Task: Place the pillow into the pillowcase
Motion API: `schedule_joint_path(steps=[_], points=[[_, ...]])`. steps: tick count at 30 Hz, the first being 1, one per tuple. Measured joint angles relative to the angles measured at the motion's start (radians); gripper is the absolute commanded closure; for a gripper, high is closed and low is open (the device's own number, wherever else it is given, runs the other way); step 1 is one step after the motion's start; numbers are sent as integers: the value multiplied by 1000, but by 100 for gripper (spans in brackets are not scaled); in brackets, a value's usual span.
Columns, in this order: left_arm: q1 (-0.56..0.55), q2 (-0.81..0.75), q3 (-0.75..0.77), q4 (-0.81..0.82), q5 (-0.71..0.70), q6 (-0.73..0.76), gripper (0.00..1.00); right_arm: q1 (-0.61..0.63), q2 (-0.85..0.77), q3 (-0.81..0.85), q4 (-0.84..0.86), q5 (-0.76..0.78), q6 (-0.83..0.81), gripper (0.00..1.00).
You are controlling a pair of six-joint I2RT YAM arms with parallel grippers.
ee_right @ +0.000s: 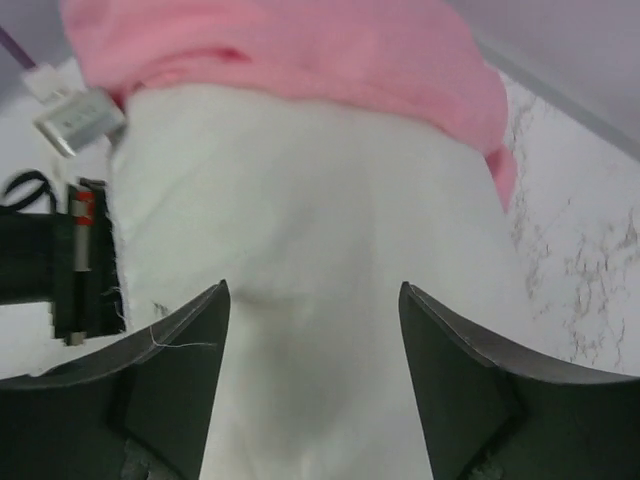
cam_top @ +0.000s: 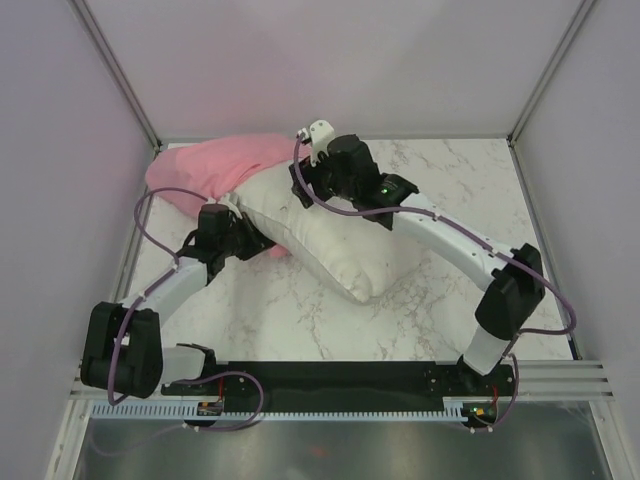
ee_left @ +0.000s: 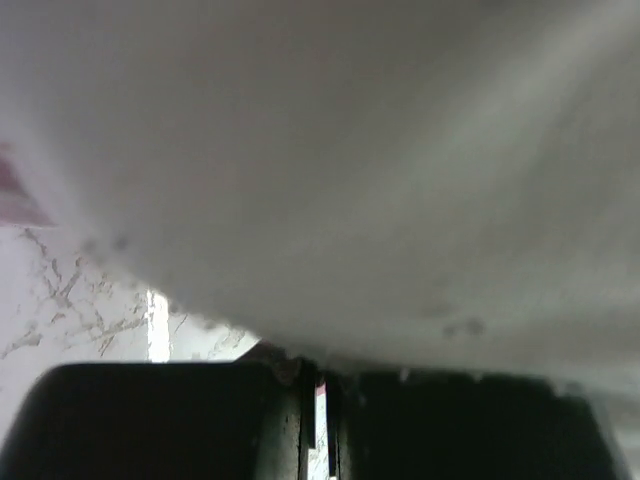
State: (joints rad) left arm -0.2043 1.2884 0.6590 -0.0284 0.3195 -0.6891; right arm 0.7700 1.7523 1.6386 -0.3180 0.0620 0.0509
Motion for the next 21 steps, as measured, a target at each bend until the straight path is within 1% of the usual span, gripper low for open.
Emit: schedule_joint_path(steps=[4,7,10,14,17,18,20,21], points=[[0,-36,-39,0,-3,0,98,3,-97,0,56,-112,-42,23],[0,-73,-58,-3,-3,-1,98,31,-126,18,84,-166,-73,24],[0,-117,-62,-10,-5,-1,98,76,-99,46,100,-212,-98,26],[0,-193,-64,-31,-17,-1,98,115,-14,55,101,-249,-115,27],[-1,-248,-64,-56,-31,-1,98,126,84,57,98,-244,-124,35],[-1,-261,-64,-63,-33,-1,98,129,111,59,99,-235,-125,42],[-1,-285,-64,-93,-39,0,98,132,192,76,103,-206,-126,52],[-1,-294,-64,-108,-44,0,98,134,220,86,105,-193,-125,68]])
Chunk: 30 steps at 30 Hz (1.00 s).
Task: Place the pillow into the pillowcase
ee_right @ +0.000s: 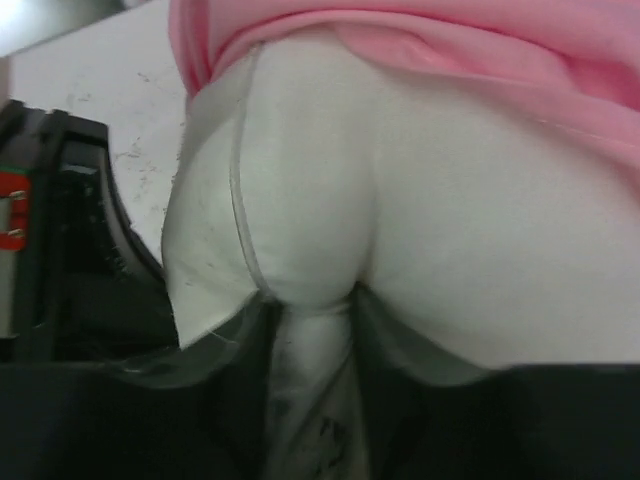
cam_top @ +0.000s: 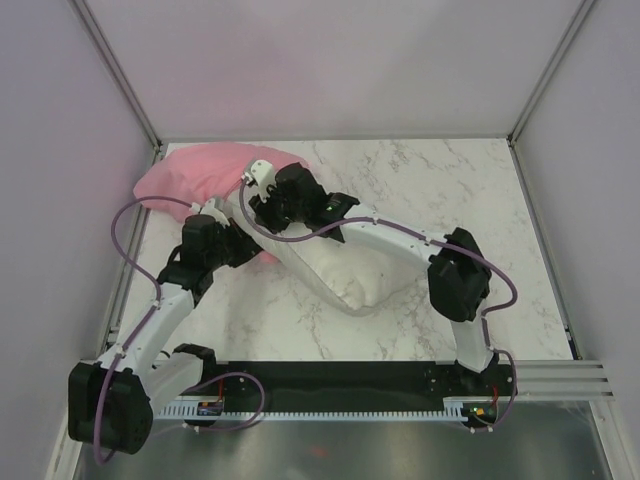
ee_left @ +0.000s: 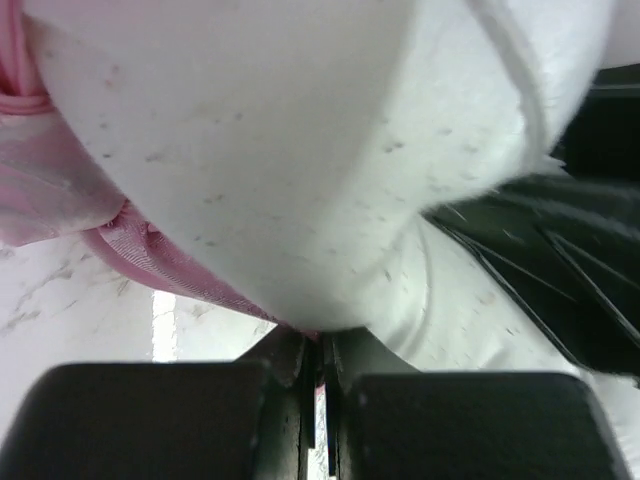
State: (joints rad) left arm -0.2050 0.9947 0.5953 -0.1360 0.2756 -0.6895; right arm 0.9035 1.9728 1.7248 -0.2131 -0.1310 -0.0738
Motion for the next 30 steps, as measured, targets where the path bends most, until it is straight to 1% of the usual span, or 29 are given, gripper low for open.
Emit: schedule_joint_path(steps=[2,3,4,7,12,17,19,23,27,30], points=[[3,-18,0,-42,-15,0,98,6,58,28,11,23,9,82],[5,-28,0,-60,-17,0,98,10,79,48,14,37,21,95],[7,-40,2,-76,-17,-1,98,15,103,74,17,57,34,100],[11,-85,24,-119,-12,-10,98,24,149,133,29,111,78,100],[11,-132,118,-179,10,-38,98,19,230,255,54,172,151,100],[-38,-149,228,-246,6,-62,98,3,317,390,64,180,209,100],[-93,-148,254,-266,-18,-68,98,-3,332,415,63,177,229,100],[-262,-125,290,-283,-72,-78,98,-16,351,457,46,161,278,100],[-412,-86,323,-283,-121,-82,98,-38,355,464,33,137,313,100],[-452,-72,346,-288,-147,-81,98,-48,338,438,41,103,333,100]])
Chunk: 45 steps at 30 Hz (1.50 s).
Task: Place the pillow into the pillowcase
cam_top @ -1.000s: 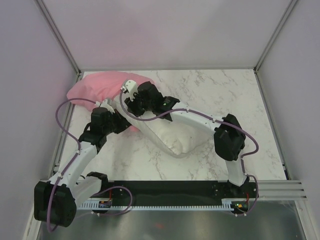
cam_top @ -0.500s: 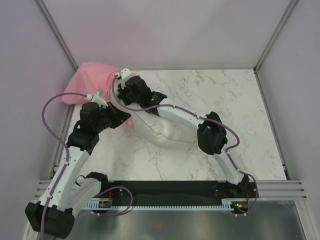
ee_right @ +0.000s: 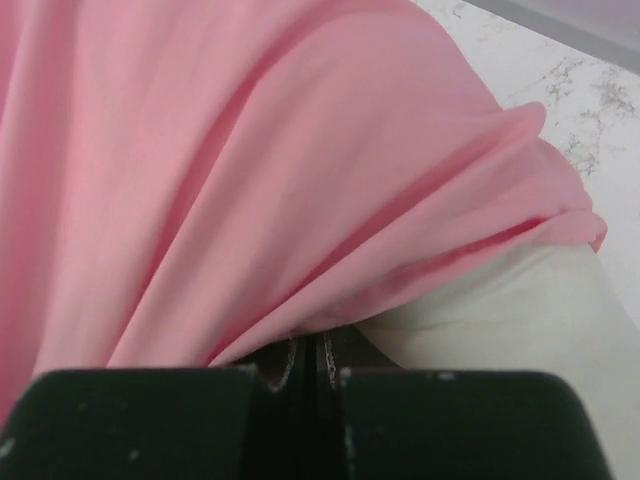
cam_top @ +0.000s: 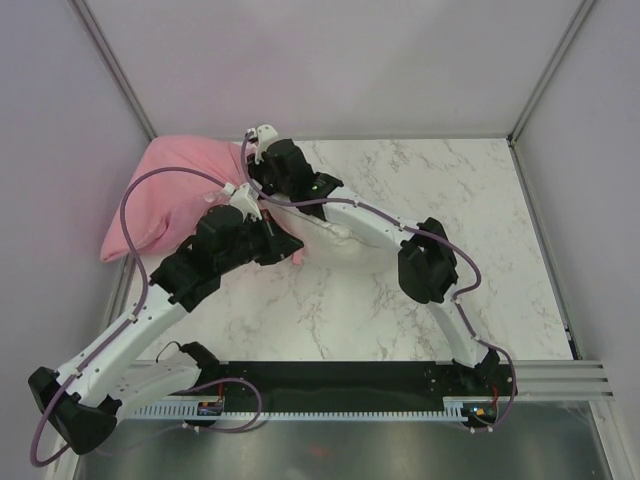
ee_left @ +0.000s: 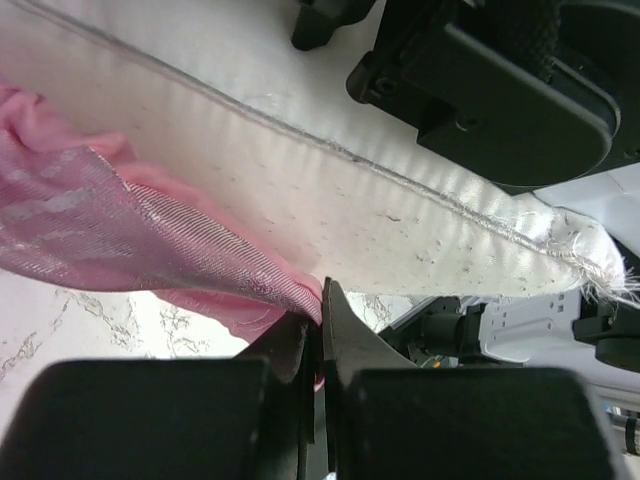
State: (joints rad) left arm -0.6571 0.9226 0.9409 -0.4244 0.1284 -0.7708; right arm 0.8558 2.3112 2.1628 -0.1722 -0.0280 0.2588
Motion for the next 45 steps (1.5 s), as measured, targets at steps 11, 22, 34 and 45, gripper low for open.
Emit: schedule_joint_path(steps=[11,22,34,45], points=[[71,-107,-22,-9,-13,2,98,-102,-342,-488,224,-261,71,16],[113,-153,-100,35,9,13,98,-142,-815,-895,117,-248,-76,2],[118,-105,-95,32,5,58,98,-45,-983,-934,-146,-39,-200,2],[129,-33,6,-11,69,85,98,16,-730,-842,-131,55,-215,97]])
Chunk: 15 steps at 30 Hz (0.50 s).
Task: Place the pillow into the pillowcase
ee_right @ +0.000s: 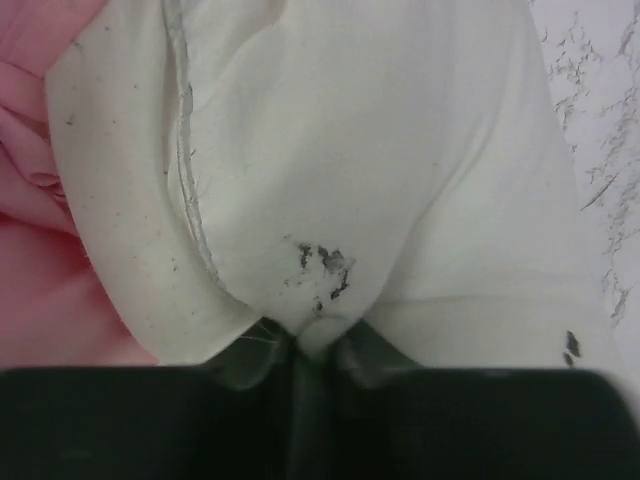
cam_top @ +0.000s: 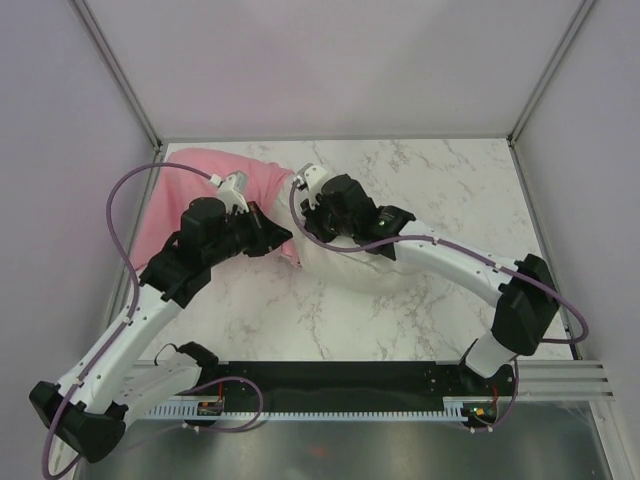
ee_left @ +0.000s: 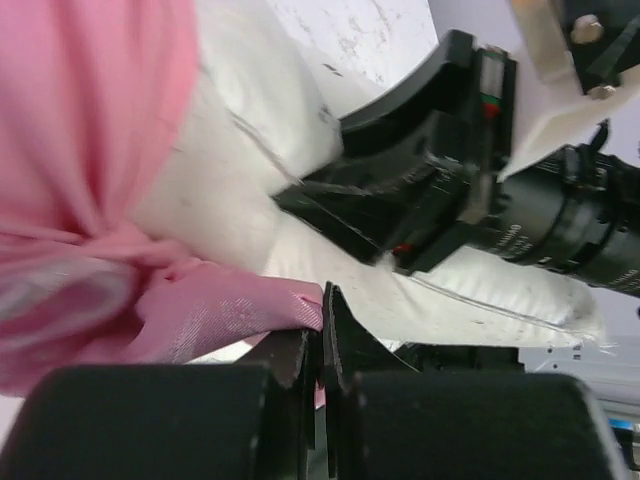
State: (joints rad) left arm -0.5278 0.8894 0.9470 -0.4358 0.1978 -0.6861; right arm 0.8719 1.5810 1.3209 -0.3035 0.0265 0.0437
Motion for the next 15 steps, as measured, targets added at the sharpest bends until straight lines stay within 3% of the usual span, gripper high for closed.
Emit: schedule_joint_path(steps=[4,9,15], points=[[3,100,98,-5,54,0,98,-10,85,161,-23,-7,48,100],[-58,293,369,-47,62,24,98,-69,97,336,-124,-71,95,100],[-179,446,709,-58,158,23,98,-174,86,379,-87,-240,217,100]])
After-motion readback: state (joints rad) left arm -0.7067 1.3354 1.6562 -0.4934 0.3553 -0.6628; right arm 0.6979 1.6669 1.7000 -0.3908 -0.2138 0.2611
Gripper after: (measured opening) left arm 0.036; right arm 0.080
